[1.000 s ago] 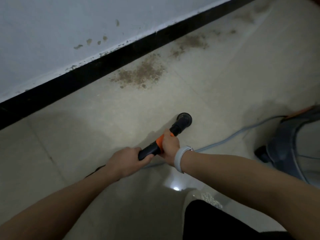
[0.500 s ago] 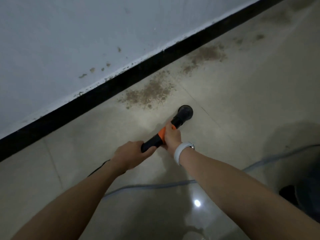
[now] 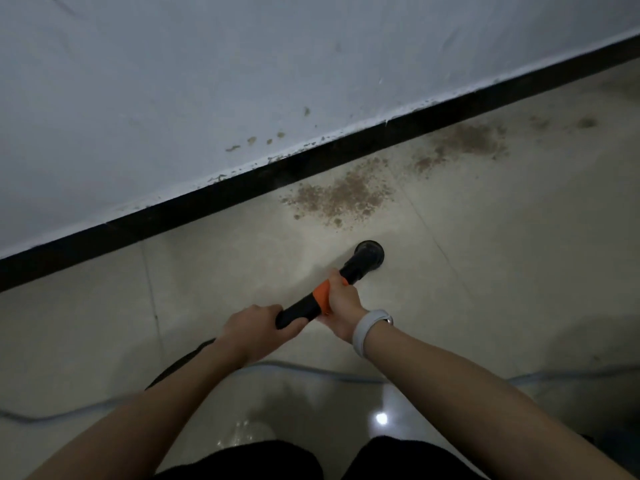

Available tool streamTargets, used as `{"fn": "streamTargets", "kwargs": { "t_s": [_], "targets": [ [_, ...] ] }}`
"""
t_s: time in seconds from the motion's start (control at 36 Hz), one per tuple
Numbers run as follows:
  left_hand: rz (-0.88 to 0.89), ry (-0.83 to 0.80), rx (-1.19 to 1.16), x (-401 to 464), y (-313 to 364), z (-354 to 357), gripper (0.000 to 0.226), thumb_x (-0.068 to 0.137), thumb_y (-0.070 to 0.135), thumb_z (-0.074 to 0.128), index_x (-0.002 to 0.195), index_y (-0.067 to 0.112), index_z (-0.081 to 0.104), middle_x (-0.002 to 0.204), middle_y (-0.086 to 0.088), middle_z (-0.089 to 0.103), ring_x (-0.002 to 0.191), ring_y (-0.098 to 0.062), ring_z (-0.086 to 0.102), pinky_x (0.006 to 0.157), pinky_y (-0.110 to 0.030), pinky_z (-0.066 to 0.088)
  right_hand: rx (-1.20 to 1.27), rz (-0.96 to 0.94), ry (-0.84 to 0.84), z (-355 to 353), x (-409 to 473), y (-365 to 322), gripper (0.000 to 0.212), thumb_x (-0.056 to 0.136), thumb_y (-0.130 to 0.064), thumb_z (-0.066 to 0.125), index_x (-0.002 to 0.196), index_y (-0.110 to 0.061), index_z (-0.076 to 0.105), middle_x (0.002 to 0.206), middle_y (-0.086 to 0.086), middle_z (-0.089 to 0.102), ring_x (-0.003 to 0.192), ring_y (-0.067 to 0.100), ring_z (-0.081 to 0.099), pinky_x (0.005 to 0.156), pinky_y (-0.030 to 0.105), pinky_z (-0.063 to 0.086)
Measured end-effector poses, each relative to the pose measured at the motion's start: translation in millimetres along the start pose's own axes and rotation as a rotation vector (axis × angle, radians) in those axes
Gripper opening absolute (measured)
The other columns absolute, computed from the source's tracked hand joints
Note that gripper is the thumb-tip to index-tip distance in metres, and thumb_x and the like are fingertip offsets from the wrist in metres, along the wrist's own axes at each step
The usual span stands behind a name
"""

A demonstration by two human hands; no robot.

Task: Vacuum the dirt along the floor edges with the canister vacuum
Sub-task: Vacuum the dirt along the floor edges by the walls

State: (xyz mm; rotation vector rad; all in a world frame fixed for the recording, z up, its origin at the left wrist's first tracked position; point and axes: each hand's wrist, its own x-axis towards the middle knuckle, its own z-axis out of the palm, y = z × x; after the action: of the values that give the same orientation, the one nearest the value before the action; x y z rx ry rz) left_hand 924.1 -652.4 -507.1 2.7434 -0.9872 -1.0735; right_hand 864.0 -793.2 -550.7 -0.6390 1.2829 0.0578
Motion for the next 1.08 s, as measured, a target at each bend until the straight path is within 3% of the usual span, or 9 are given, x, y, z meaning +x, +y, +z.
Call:
{"fn": "streamTargets", "kwargs": {
  "t_s": [0.14,0.28,0.39,0.5,0.67,0.75,0.86,1.08],
  "targets": [
    [0.036,0.014,-0.165,13.9,1.5,15.4,0.050,0.085,0.071,0.038,0.069,0.024,0.043,0.065,0.006,0.052,0.058,-0.015,0.051,0.054,-0.028,0.036,-0.111,-0.042,0.058,-3.9,10.8,-13.3,0.042,0.101,-0.040,0.044,0.128,-0.008,0.040,0.116,0.015,0.053,0.104,0.033,0.056,0.075,0.044,0.052],
    [0.051,0.033,-0.225,25.5,-9.1,17.8,0.051,0.084,0.073,0.038,0.067,0.025,0.042,0.066,0.005,0.055,0.063,-0.017,0.056,0.057,-0.028,0.040,-0.145,-0.035,0.122,10.1,12.6,-20.7,0.036,0.100,-0.040,0.046,0.120,-0.010,0.042,0.109,0.014,0.054,0.109,0.037,0.058,0.081,0.050,0.054],
    [0.062,0.029,-0.289,26.5,-14.4,22.4,0.052,0.085,0.073,0.037,0.067,0.025,0.042,0.065,0.005,0.055,0.062,-0.017,0.057,0.056,-0.028,0.040,-0.169,-0.061,0.162,19.2,14.9,-18.4,0.047,0.098,-0.040,0.049,0.130,-0.007,0.042,0.118,0.017,0.055,0.107,0.035,0.058,0.076,0.047,0.054],
    [0.041,0.041,-0.323,25.6,-23.4,23.6,0.052,0.085,0.074,0.035,0.070,0.025,0.048,0.070,0.005,0.060,0.066,-0.016,0.060,0.061,-0.028,0.046,-0.094,-0.135,0.204,33.6,14.8,-8.6,0.047,0.097,-0.038,0.053,0.129,-0.006,0.043,0.104,0.014,0.054,0.095,0.032,0.058,0.075,0.044,0.054],
    [-0.034,0.083,-0.356,30.3,-47.2,27.1,0.053,0.083,0.074,0.036,0.074,0.024,0.052,0.077,0.002,0.064,0.075,-0.021,0.062,0.067,-0.031,0.048,0.121,-0.171,0.104,65.2,11.9,6.3,0.023,0.096,-0.029,0.057,0.103,-0.011,0.044,0.078,0.012,0.049,0.053,0.026,0.055,0.061,0.041,0.055],
    [-0.069,0.117,-0.415,28.3,-61.2,29.5,0.052,0.084,0.072,0.037,0.071,0.024,0.052,0.073,0.002,0.063,0.070,-0.019,0.061,0.059,-0.030,0.041,0.143,-0.170,0.066,84.3,14.9,13.3,0.021,0.094,-0.026,0.059,0.094,-0.012,0.045,0.066,0.012,0.050,0.048,0.023,0.052,0.051,0.033,0.052],
    [-0.149,0.179,-0.477,22.0,-79.7,31.0,0.048,0.086,0.067,0.041,0.073,0.023,0.053,0.071,0.001,0.063,0.069,-0.019,0.060,0.057,-0.030,0.040,0.060,-0.179,0.025,109.0,21.1,24.4,0.024,0.095,-0.027,0.058,0.099,-0.009,0.043,0.058,0.009,0.049,0.041,0.021,0.049,0.047,0.028,0.049],
    [-0.309,0.267,-0.608,15.0,-108.6,37.9,0.046,0.086,0.063,0.044,0.072,0.021,0.056,0.065,0.000,0.065,0.063,-0.021,0.064,0.063,-0.032,0.049,-0.066,-0.168,-0.055,149.3,27.0,38.6,0.020,0.095,-0.026,0.057,0.098,-0.013,0.043,0.061,0.009,0.047,0.045,0.020,0.047,0.045,0.027,0.049]
  ]
}}
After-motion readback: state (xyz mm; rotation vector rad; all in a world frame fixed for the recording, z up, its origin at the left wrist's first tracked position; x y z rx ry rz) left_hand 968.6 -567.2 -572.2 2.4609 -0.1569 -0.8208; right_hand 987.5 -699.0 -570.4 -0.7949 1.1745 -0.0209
